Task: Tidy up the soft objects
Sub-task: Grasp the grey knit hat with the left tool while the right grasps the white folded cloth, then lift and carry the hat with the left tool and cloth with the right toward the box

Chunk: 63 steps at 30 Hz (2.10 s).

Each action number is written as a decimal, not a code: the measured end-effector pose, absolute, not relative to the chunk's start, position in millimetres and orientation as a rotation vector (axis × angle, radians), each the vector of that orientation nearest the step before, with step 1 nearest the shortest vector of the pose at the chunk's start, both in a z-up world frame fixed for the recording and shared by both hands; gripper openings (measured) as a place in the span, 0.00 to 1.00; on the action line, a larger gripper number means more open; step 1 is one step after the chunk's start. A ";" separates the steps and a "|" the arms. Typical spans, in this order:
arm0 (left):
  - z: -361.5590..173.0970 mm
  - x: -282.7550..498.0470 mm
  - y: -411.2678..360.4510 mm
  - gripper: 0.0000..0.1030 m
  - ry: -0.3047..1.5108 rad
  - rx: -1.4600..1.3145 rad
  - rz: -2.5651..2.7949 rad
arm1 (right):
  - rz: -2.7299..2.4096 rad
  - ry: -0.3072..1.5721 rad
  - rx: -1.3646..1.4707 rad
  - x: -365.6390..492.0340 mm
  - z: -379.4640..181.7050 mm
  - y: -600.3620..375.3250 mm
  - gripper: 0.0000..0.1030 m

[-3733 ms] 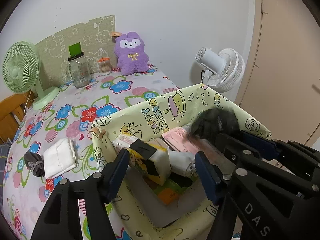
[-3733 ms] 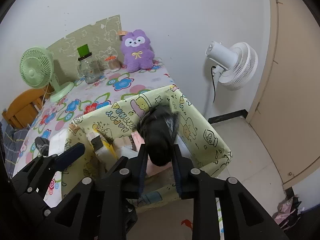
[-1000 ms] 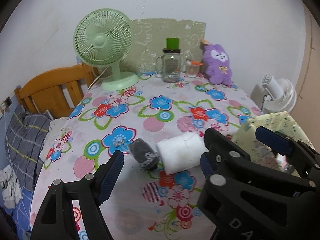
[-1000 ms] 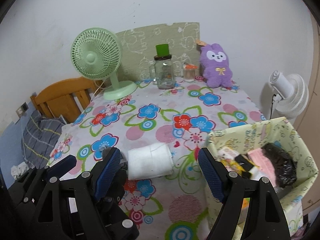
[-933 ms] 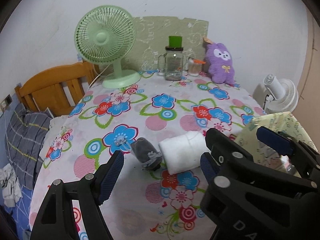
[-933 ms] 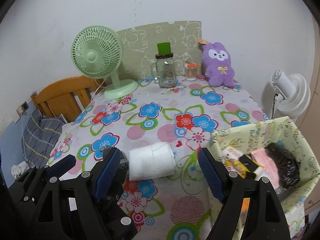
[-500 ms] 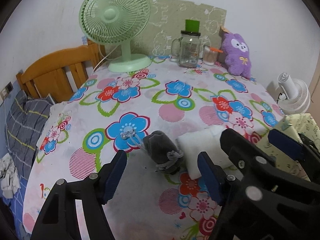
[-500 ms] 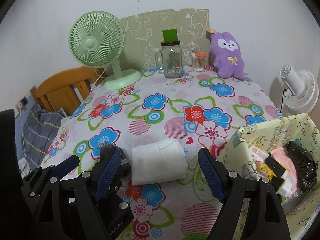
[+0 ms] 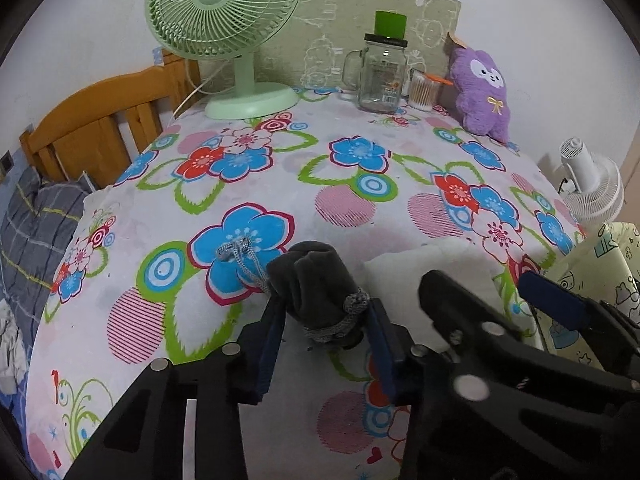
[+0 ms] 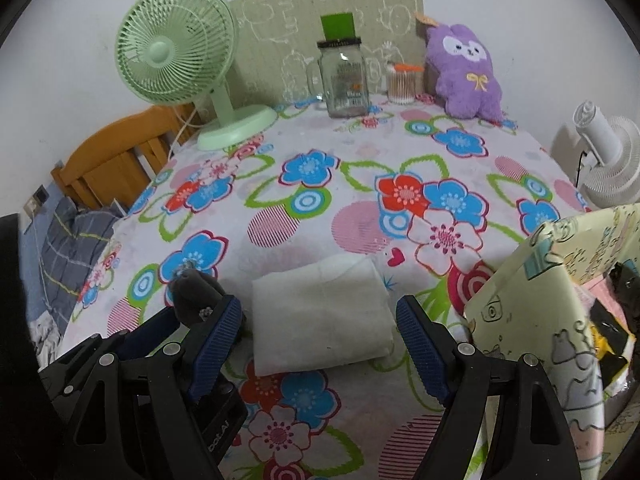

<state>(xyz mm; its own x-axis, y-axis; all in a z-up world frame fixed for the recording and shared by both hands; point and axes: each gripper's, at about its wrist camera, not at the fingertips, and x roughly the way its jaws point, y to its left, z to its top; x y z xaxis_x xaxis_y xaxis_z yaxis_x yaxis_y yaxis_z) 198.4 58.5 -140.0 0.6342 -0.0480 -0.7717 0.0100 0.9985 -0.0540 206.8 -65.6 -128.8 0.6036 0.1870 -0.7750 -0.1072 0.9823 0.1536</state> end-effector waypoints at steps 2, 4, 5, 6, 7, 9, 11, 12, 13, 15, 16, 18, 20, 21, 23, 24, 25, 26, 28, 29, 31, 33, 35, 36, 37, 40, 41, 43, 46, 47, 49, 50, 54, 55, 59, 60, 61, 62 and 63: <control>-140.3 198.0 58.5 0.36 0.878 -0.043 -0.041 | 0.175 0.913 0.090 208.8 -131.2 -64.4 0.80; -140.3 198.3 59.8 0.34 0.876 -0.044 -0.046 | 0.174 0.911 0.080 210.2 -132.5 -62.3 0.81; -140.2 198.1 61.2 0.33 0.878 -0.049 -0.049 | 0.173 0.917 0.076 211.8 -133.7 -61.2 0.83; -140.0 197.9 61.7 0.33 0.876 -0.047 -0.046 | 0.171 0.919 0.074 213.3 -134.9 -60.7 0.86; -140.6 197.8 61.8 0.33 0.871 -0.042 -0.044 | 0.168 0.920 0.071 214.5 -135.9 -59.8 0.89; -142.6 197.9 61.8 0.33 0.867 -0.037 -0.045 | 0.167 0.924 0.061 216.0 -138.4 -56.4 0.90; -144.0 197.8 60.8 0.33 0.865 -0.030 -0.045 | 0.154 0.927 0.061 218.0 -141.7 -54.3 0.93; -144.4 198.3 60.2 0.33 0.866 -0.027 -0.045 | 0.149 0.928 0.062 218.8 -142.9 -54.0 0.93; -145.2 198.8 59.5 0.33 0.867 -0.024 -0.045 | 0.142 0.930 0.062 220.0 -144.6 -53.7 0.93; -149.4 202.0 58.6 0.32 0.887 -0.026 -0.054 | 0.130 0.938 0.056 222.6 -147.6 -53.5 0.93; -151.5 203.1 59.5 0.32 0.896 -0.029 -0.057 | 0.123 0.947 0.048 224.3 -149.8 -52.8 0.93; -157.8 206.7 59.8 0.32 0.918 -0.024 -0.042 | 0.119 0.980 0.042 229.7 -157.4 -51.7 0.93; -161.4 208.0 61.0 0.32 0.925 -0.027 -0.041 | 0.118 0.999 0.052 231.2 -162.8 -52.1 0.93; -161.7 207.4 60.7 0.31 0.923 -0.022 -0.041 | 0.123 0.995 0.061 231.1 -164.3 -52.7 0.93; -160.7 206.5 60.9 0.31 0.922 -0.023 -0.043 | 0.124 0.991 0.058 230.4 -164.4 -52.7 0.92; -160.7 206.5 61.0 0.31 0.921 -0.024 -0.045 | 0.135 0.991 0.059 230.0 -164.4 -52.4 0.91; -161.0 206.4 61.3 0.30 0.922 -0.026 -0.046 | 0.150 0.994 0.071 230.1 -164.7 -53.2 0.88; -160.9 206.3 60.9 0.29 0.921 -0.024 -0.047 | 0.151 0.999 0.084 229.8 -164.8 -54.0 0.82; -161.0 205.9 59.8 0.29 0.919 -0.017 -0.048 | 0.133 0.984 0.063 228.7 -164.3 -52.0 0.74; -160.9 205.3 59.7 0.28 0.918 -0.016 -0.050 | 0.132 0.985 0.054 228.2 -164.2 -51.5 0.72; -160.0 204.5 60.6 0.28 0.916 -0.022 -0.057 | 0.135 0.980 0.053 227.0 -162.4 -51.5 0.66; -157.0 203.6 61.3 0.28 0.907 -0.028 -0.057 | 0.142 0.970 0.049 225.5 -158.1 -51.0 0.59; -153.1 201.3 60.8 0.27 0.894 -0.026 -0.054 | 0.145 0.960 0.050 223.8 -154.5 -51.4 0.51; -151.6 200.5 60.2 0.27 0.889 -0.024 -0.054 | 0.147 0.952 0.050 222.4 -152.2 -51.5 0.49; -149.9 199.0 59.8 0.27 0.885 -0.020 -0.053 | 0.148 0.947 0.047 221.0 -150.3 -51.8 0.46; -144.7 194.8 59.2 0.27 0.869 -0.015 -0.051 | 0.150 0.936 0.042 216.3 -144.5 -51.7 0.38; -141.1 191.9 58.8 0.27 0.857 -0.016 -0.053 | 0.153 0.930 0.044 214.4 -142.0 -52.0 0.36; -135.9 187.9 58.7 0.27 0.845 -0.021 -0.060 | 0.161 0.916 0.050 210.6 -136.9 -53.1 0.25; -129.5 182.6 57.7 0.27 0.829 -0.017 -0.057 | 0.159 0.891 0.039 203.6 -127.4 -53.1 0.18; -126.5 179.9 57.1 0.27 0.821 -0.015 -0.056 | 0.159 0.885 0.041 201.5 -125.0 -53.8 0.18; -122.9 175.6 55.7 0.27 0.812 -0.013 -0.058 | 0.160 0.875 0.046 197.1 -120.6 -54.7 0.17; -120.2 172.8 55.3 0.27 0.805 -0.014 -0.059 | 0.160 0.869 0.047 194.7 -118.1 -55.2 0.17; -111.8 165.4 53.4 0.27 0.786 -0.014 -0.059 | 0.164 0.849 0.052 187.6 -108.9 -57.0 0.16; -109.8 163.3 53.0 0.27 0.781 -0.012 -0.059 | 0.165 0.846 0.053 186.6 -107.5 -57.3 0.16; -101.2 155.7 50.0 0.27 0.763 -0.008 -0.061 | 0.165 0.825 0.058 177.1 -97.4 -60.8 0.16; -99.4 153.6 49.1 0.27 0.760 -0.007 -0.062 | 0.164 0.822 0.060 175.1 -95.4 -61.4 0.16; -96.6 150.8 47.8 0.27 0.755 -0.005 -0.064 | 0.164 0.817 0.060 172.2 -92.5 -62.4 0.16; -94.8 149.0 47.1 0.27 0.752 -0.003 -0.065 | 0.164 0.813 0.061 170.4 -90.6 -63.3 0.16; -92.0 146.4 46.0 0.27 0.748 -0.002 -0.066 | 0.163 0.810 0.062 168.2 -88.2 -64.3 0.16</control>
<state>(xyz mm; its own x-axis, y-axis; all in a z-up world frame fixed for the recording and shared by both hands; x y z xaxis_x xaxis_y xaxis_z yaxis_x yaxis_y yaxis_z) 146.4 46.0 -92.0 0.7314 -0.0603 -0.6793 0.0590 0.9979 -0.0250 168.2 -64.3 -88.2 0.6778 0.1689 -0.7155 -0.1216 0.9856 0.1175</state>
